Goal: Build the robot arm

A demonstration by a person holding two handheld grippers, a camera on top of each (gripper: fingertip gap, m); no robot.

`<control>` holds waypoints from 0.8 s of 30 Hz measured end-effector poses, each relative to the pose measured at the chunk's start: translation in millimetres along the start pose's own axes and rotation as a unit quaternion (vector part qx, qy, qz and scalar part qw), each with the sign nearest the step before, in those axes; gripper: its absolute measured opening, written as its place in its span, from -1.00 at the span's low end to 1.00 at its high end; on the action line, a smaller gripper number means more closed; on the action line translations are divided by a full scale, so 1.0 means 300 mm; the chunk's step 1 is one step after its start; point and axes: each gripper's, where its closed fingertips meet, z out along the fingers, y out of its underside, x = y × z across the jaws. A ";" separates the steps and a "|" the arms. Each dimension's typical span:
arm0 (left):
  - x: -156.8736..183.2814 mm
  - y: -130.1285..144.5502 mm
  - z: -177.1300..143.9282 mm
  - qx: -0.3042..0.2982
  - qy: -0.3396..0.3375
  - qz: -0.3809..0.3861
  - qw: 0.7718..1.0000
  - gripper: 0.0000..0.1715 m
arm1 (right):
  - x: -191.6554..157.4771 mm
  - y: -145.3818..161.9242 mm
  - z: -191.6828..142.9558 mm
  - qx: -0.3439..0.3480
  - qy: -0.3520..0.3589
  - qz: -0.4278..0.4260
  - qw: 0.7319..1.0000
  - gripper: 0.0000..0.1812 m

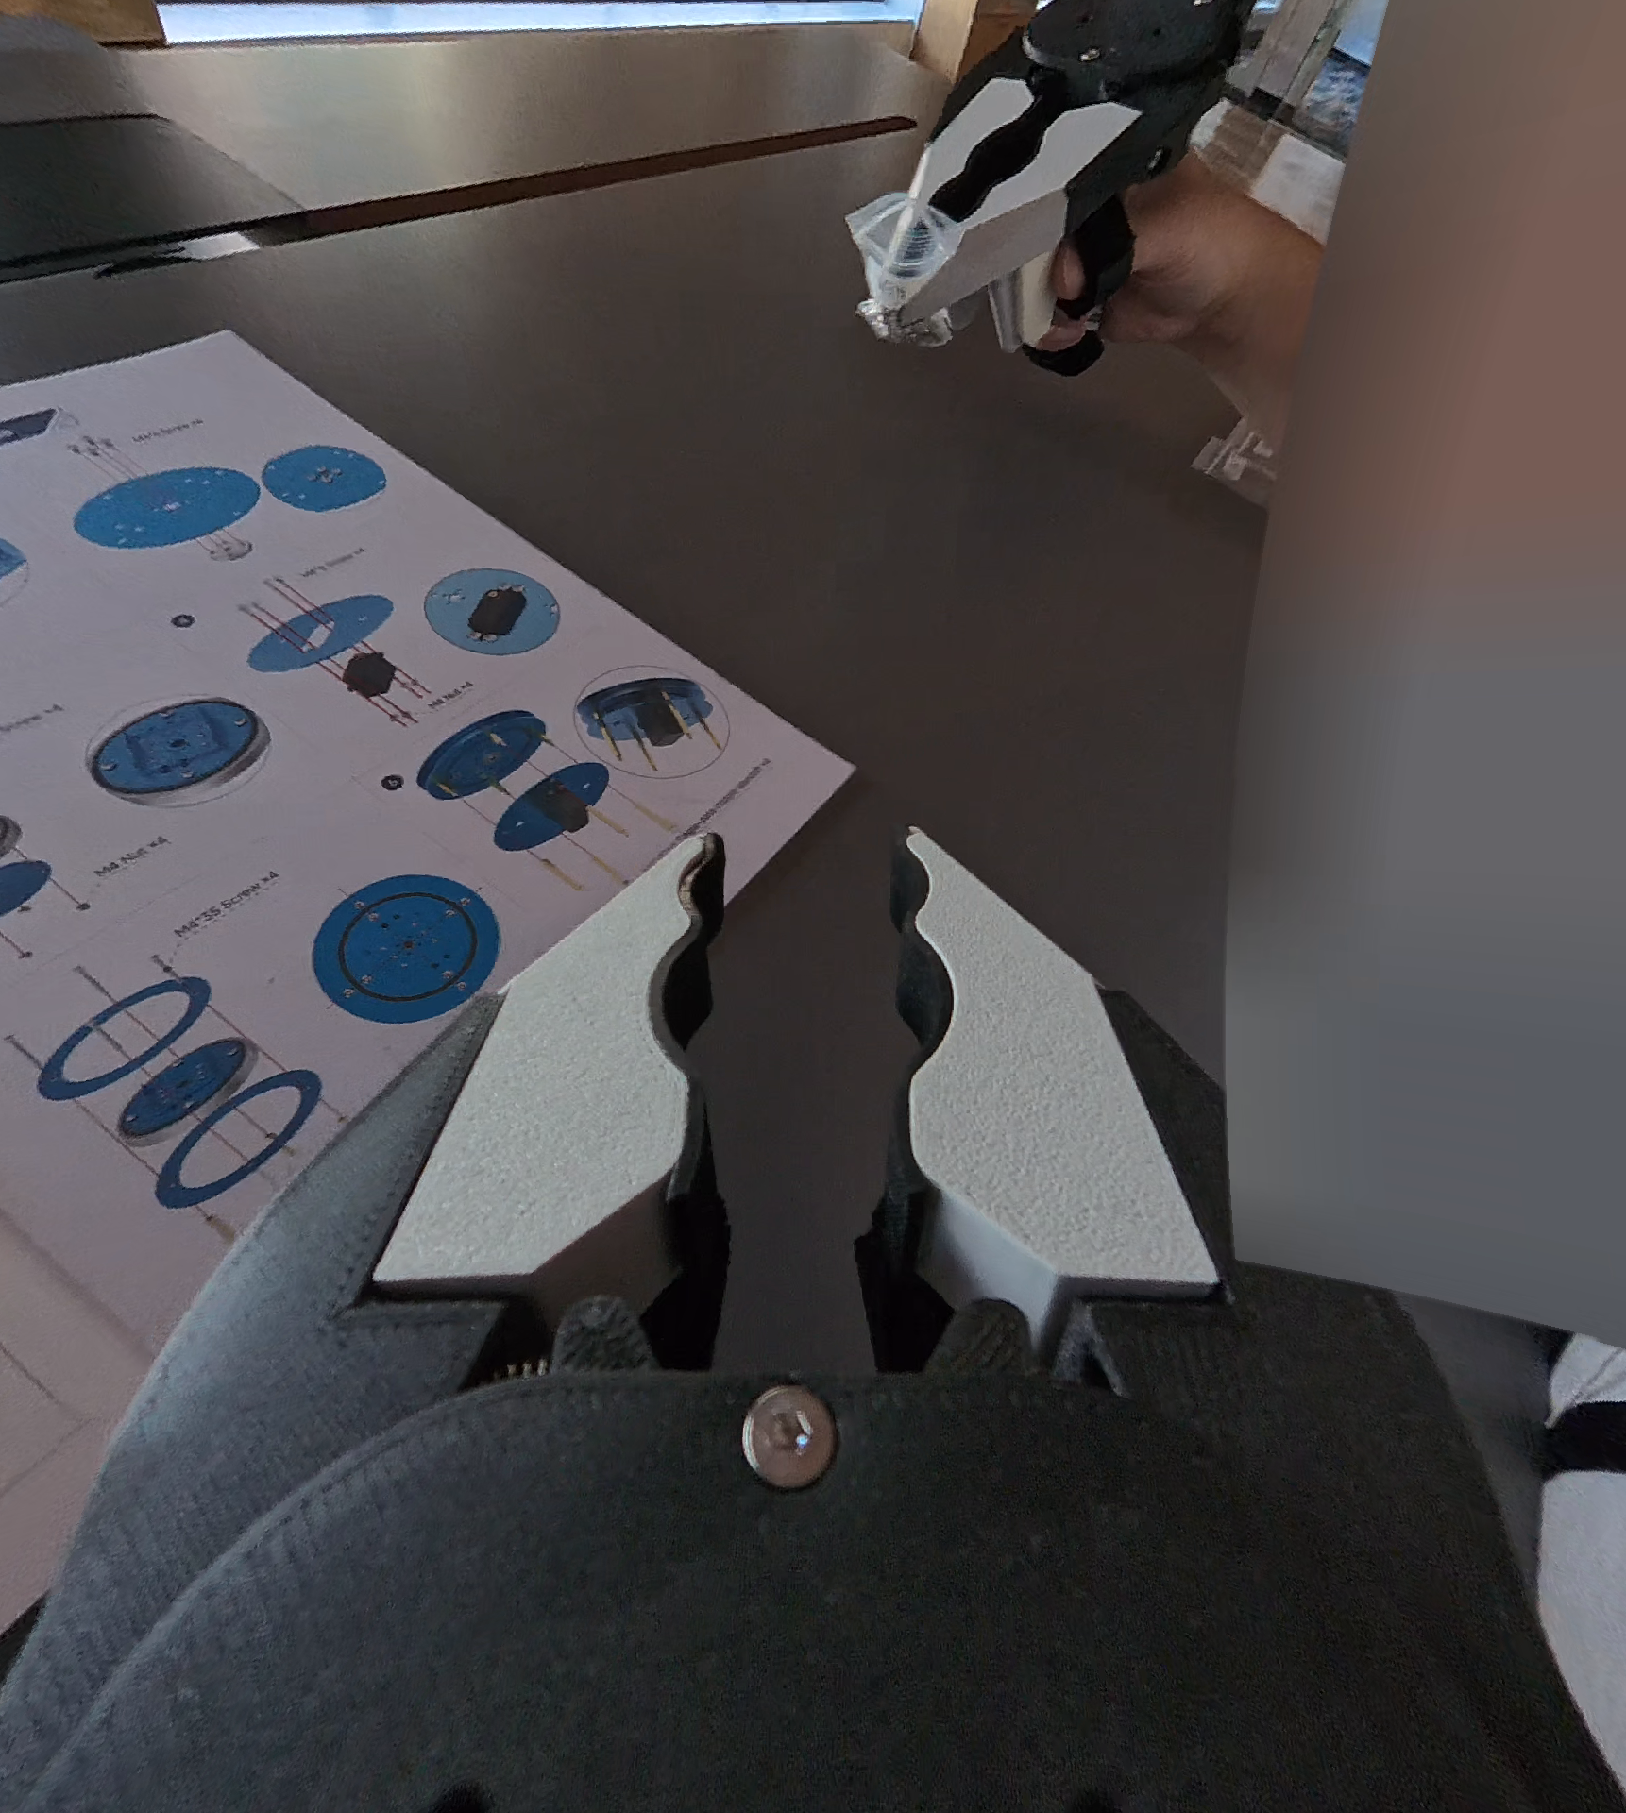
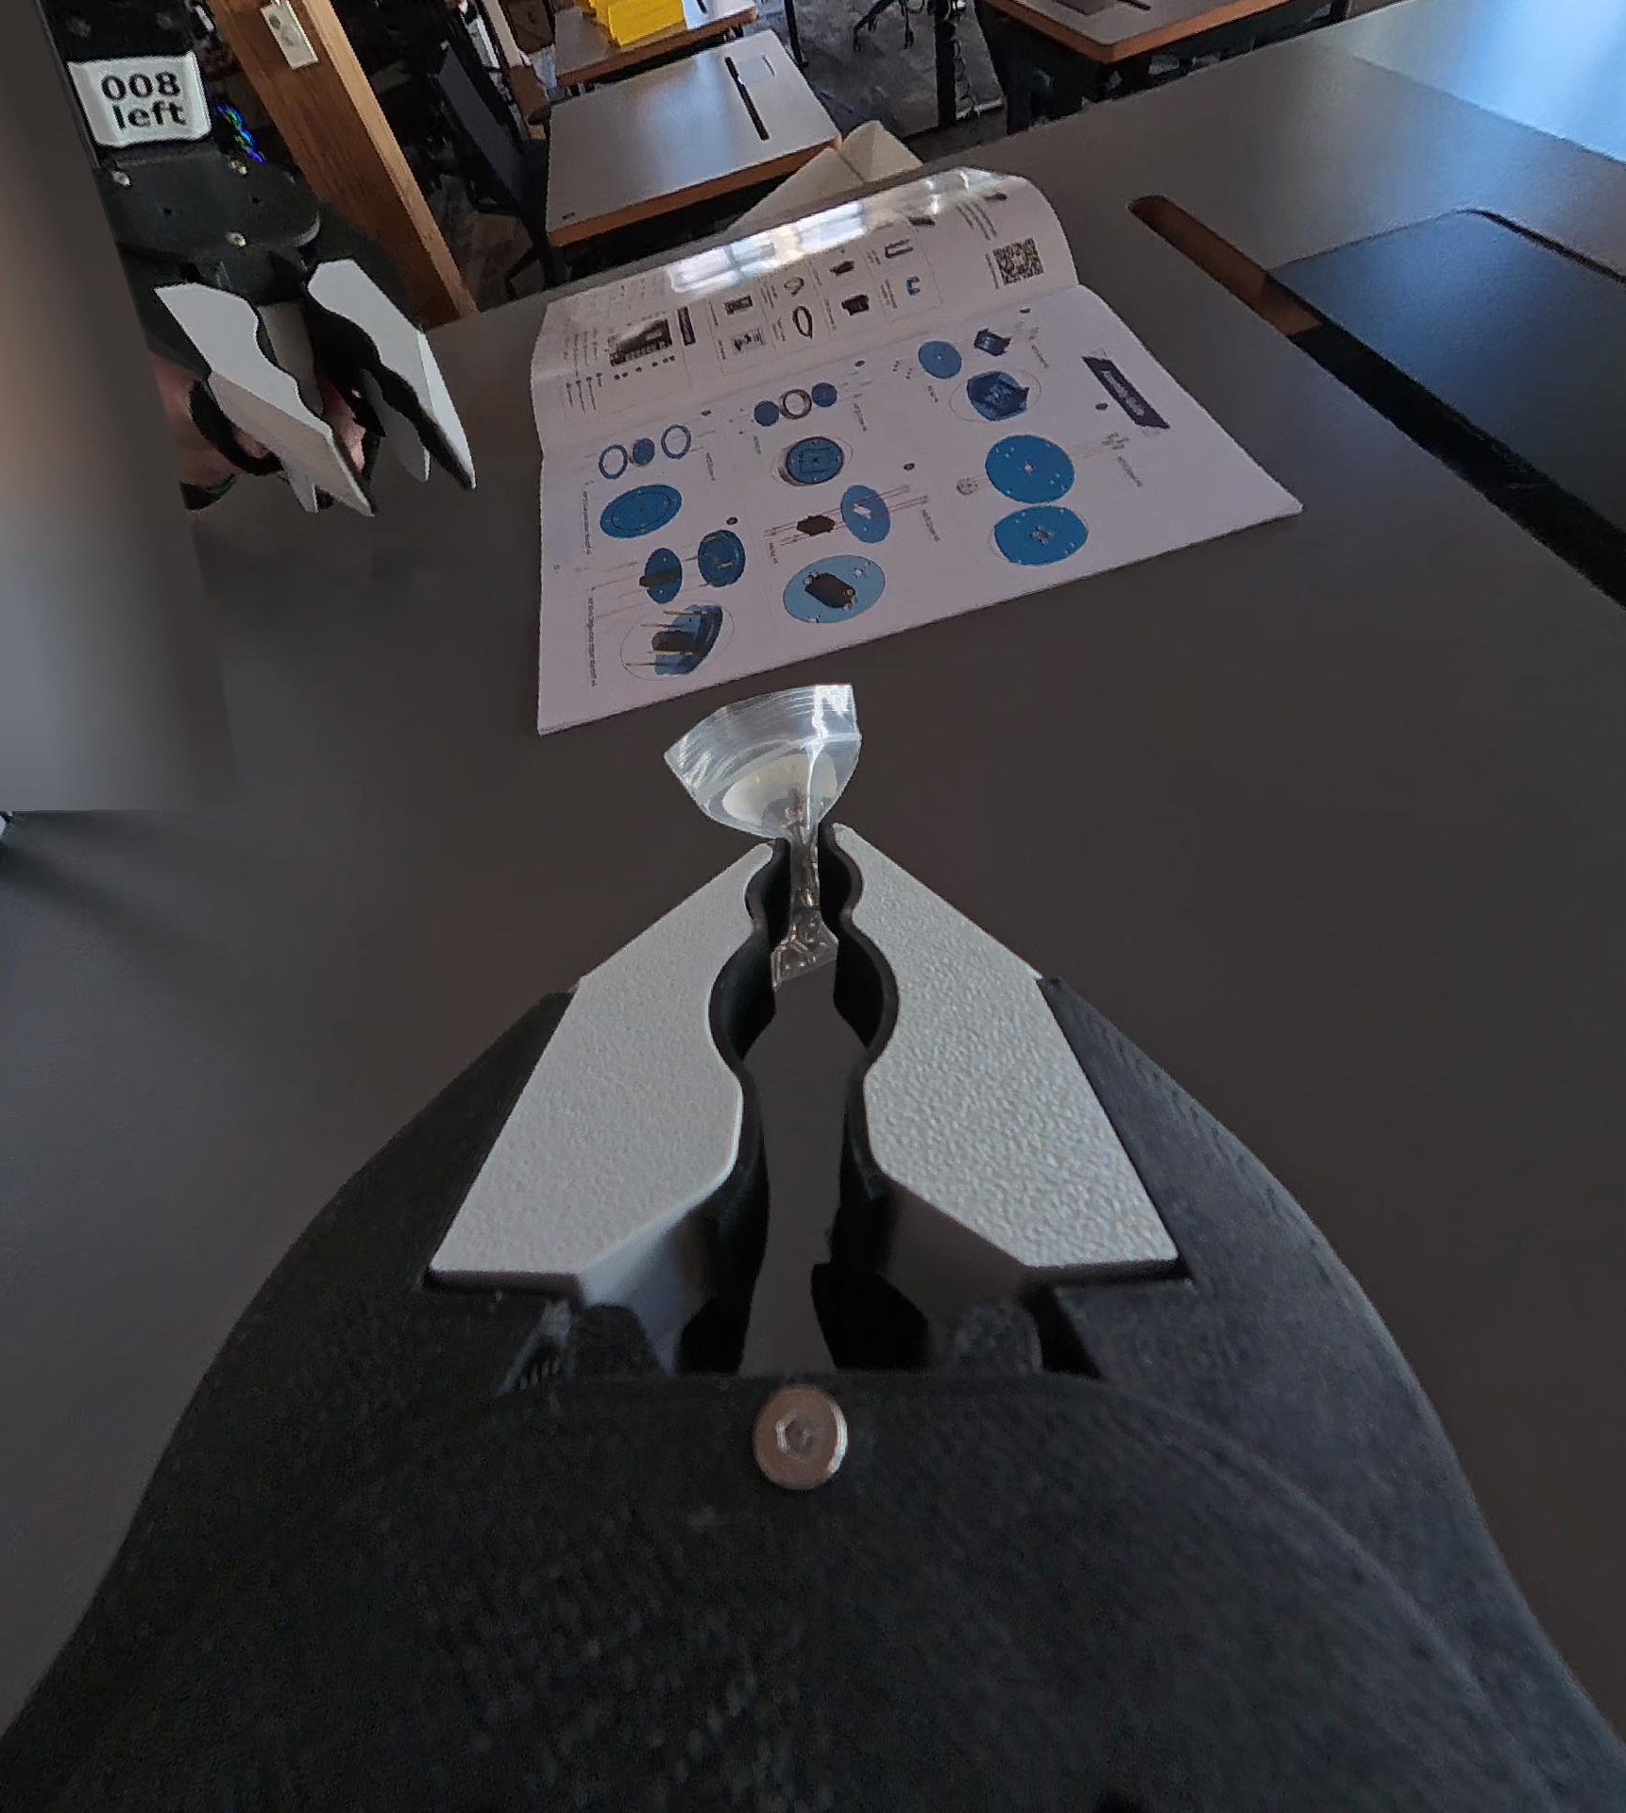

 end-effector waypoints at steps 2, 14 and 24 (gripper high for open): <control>0.030 -0.015 -0.006 0.008 0.012 0.005 1.000 -0.62 | -0.011 -0.024 -0.001 0.007 -0.006 0.003 1.000 -0.96; 0.164 -0.038 -0.014 0.021 0.036 0.070 0.997 -0.60 | -0.420 -0.510 -0.078 0.117 -0.171 -0.036 0.978 -0.96; 0.189 -0.037 -0.014 0.020 0.040 0.085 0.995 -0.60 | -0.550 -0.587 -0.092 0.117 -0.191 -0.071 0.972 -0.96</control>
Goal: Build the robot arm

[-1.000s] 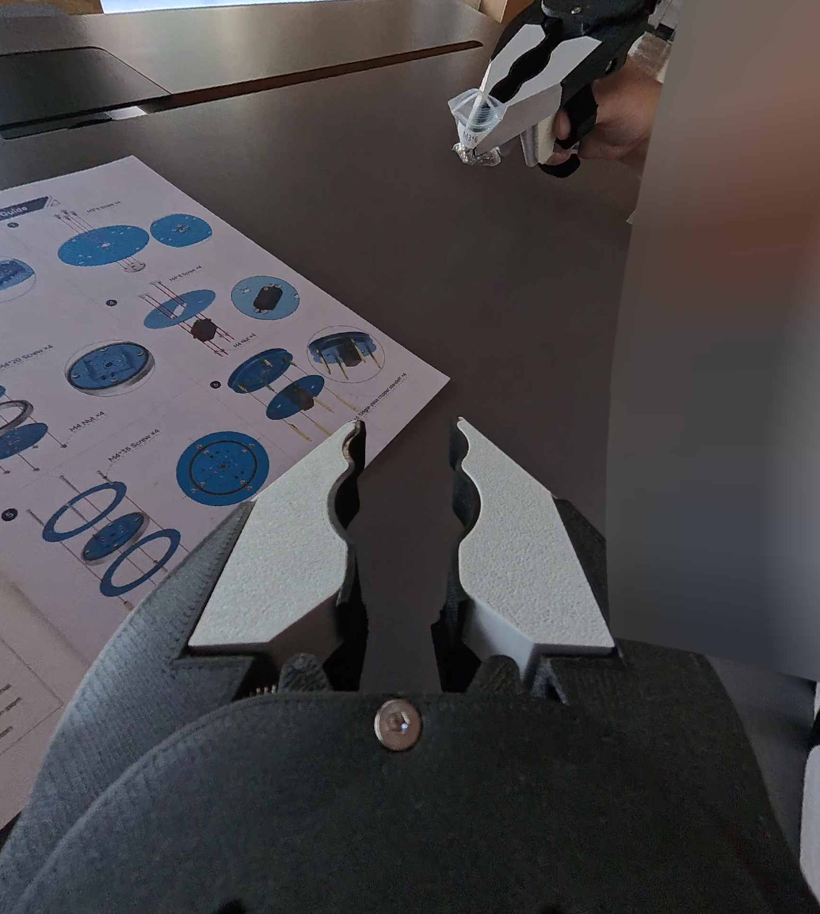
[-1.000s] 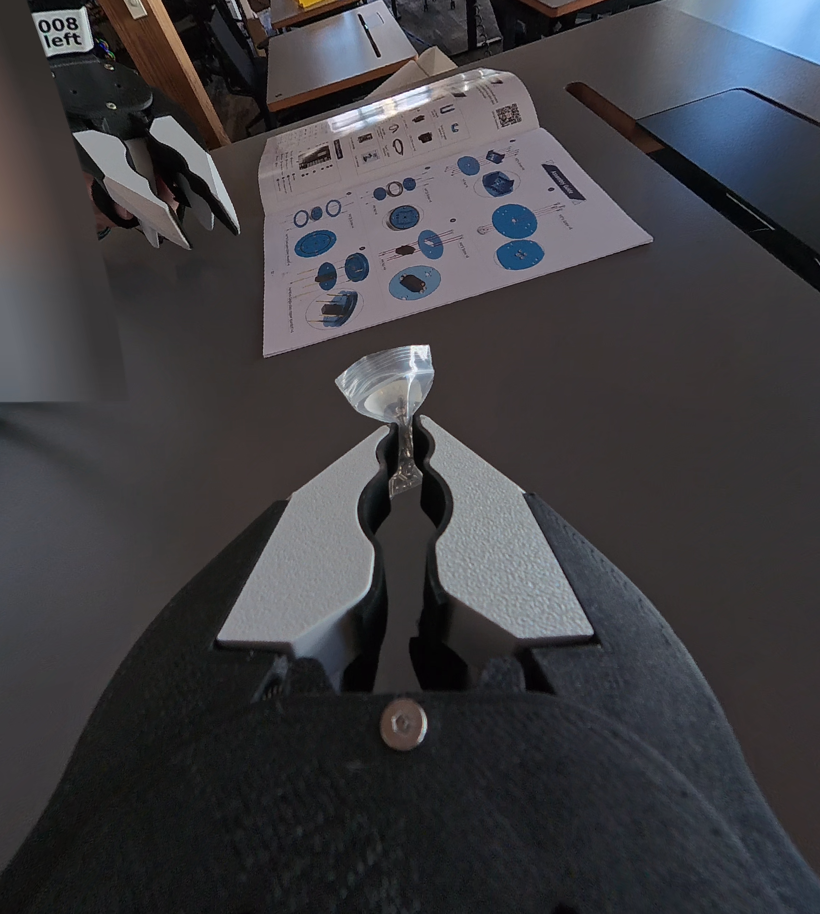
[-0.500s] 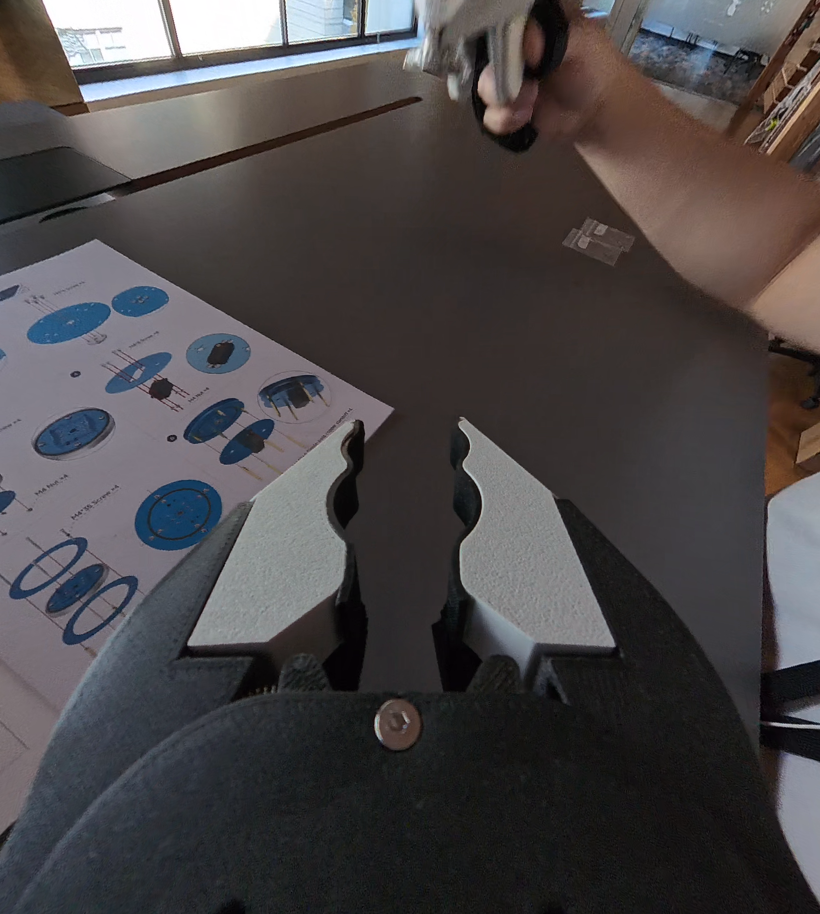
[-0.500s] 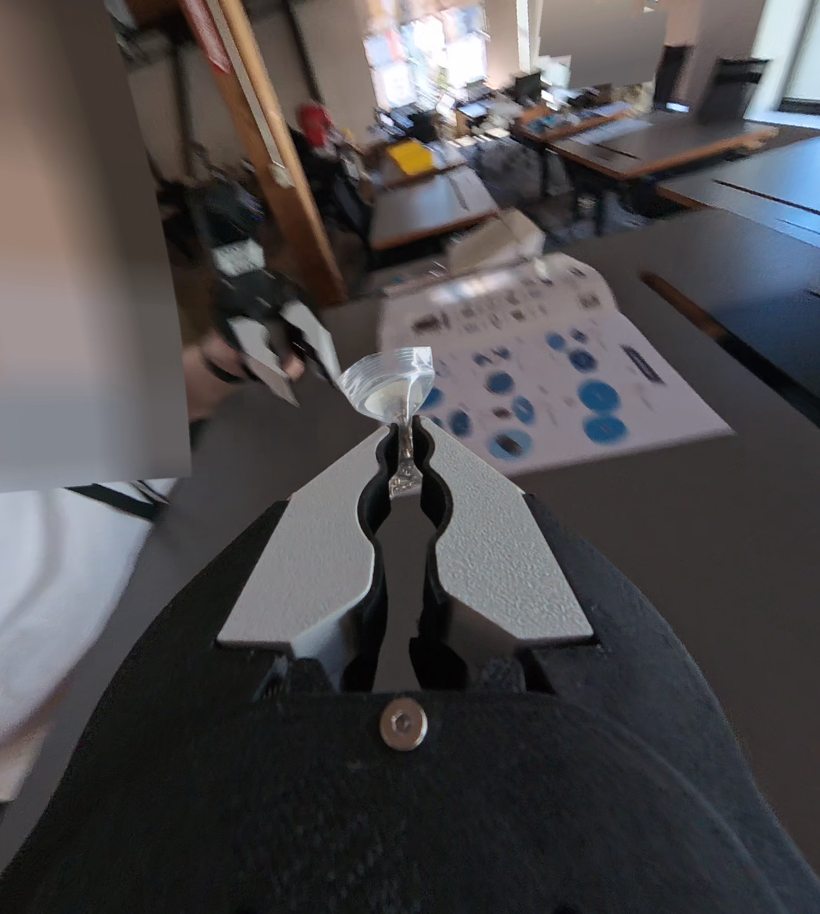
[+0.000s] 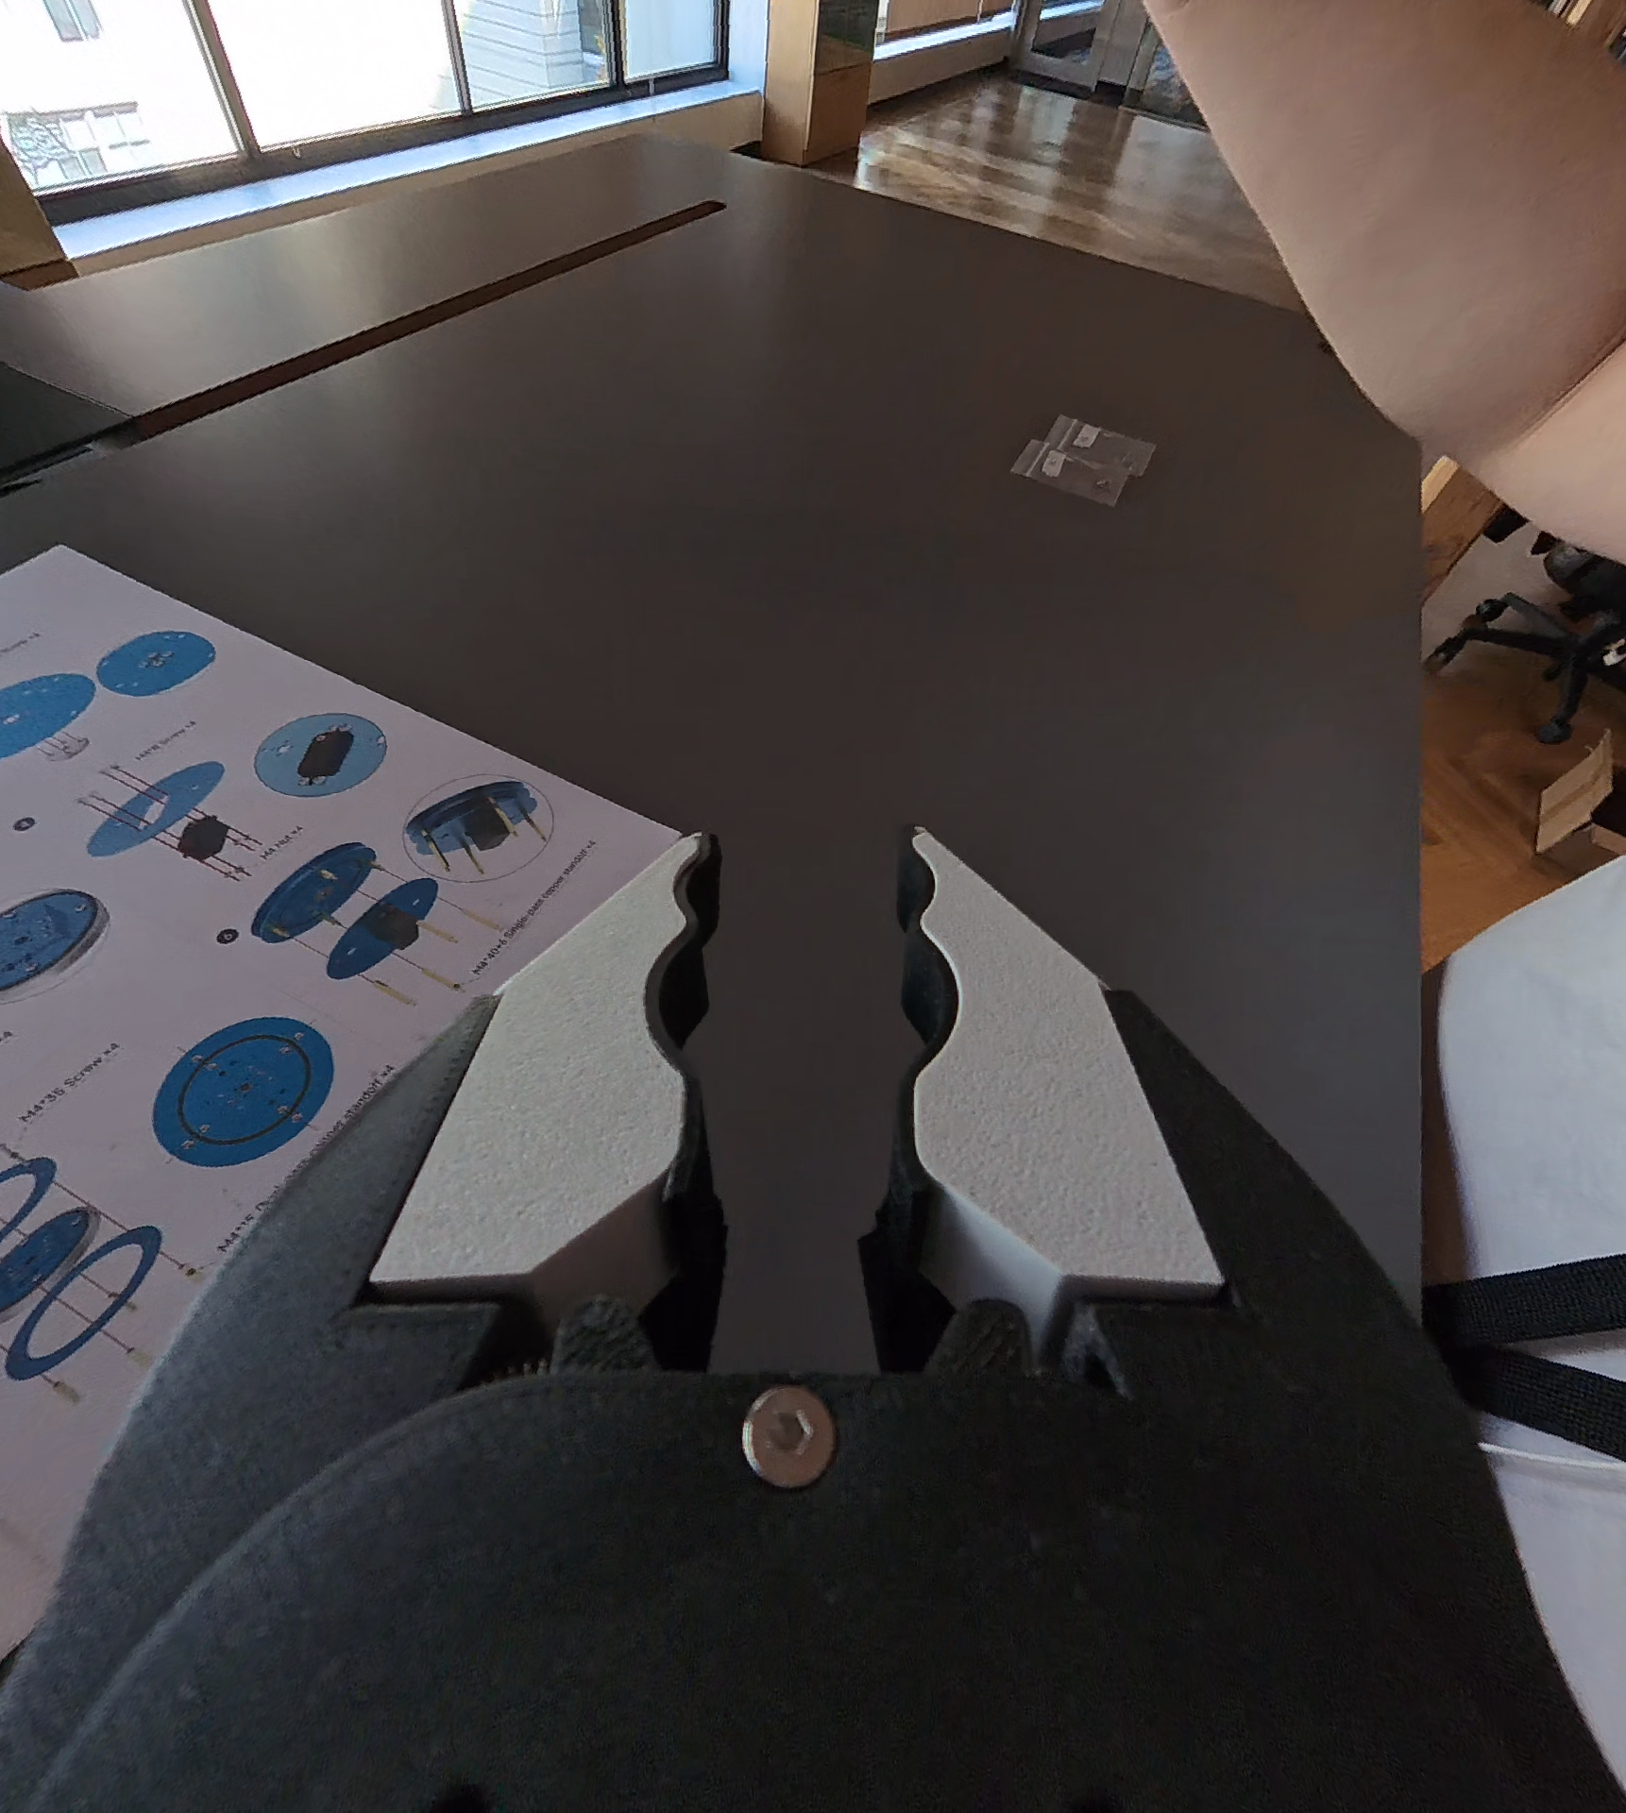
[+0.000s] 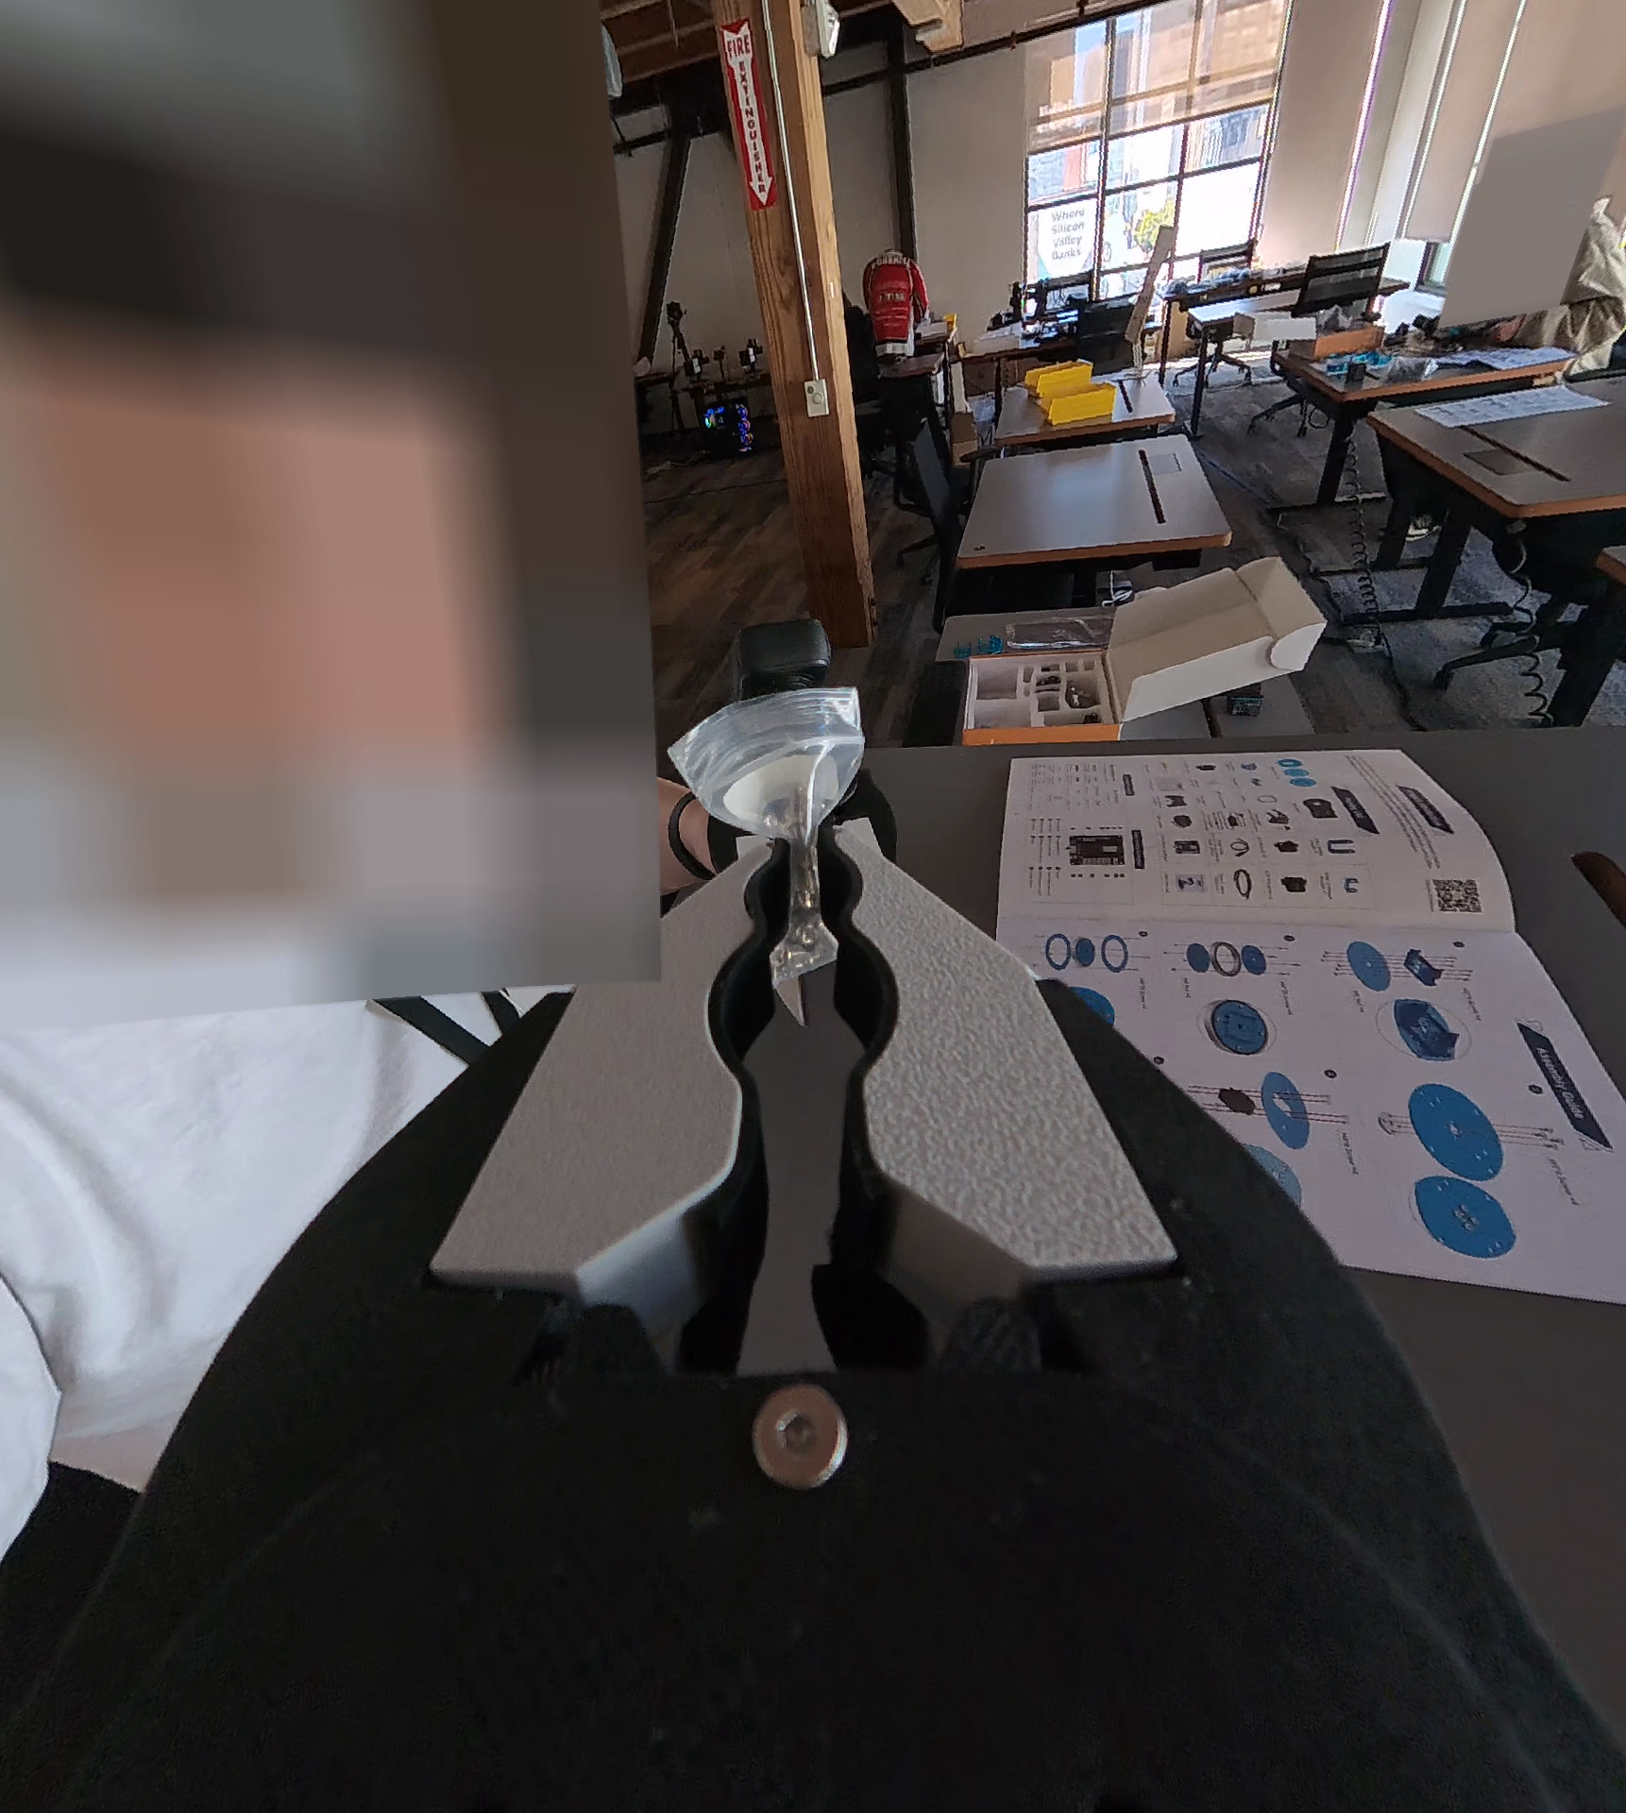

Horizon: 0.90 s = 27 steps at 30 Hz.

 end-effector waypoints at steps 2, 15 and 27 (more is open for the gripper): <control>-0.002 -0.001 -0.001 0.001 0.000 -0.001 1.000 -0.60 | 0.005 0.000 -0.006 0.000 0.002 0.003 1.000 -0.96; -0.030 0.007 0.002 -0.004 -0.008 -0.010 1.000 -0.60 | 0.053 0.000 -0.037 0.004 0.005 0.007 1.000 -0.96; -0.031 -0.001 -0.006 0.000 -0.011 -0.007 1.000 -0.60 | 0.083 0.011 -0.025 -0.007 0.001 0.010 1.000 -0.96</control>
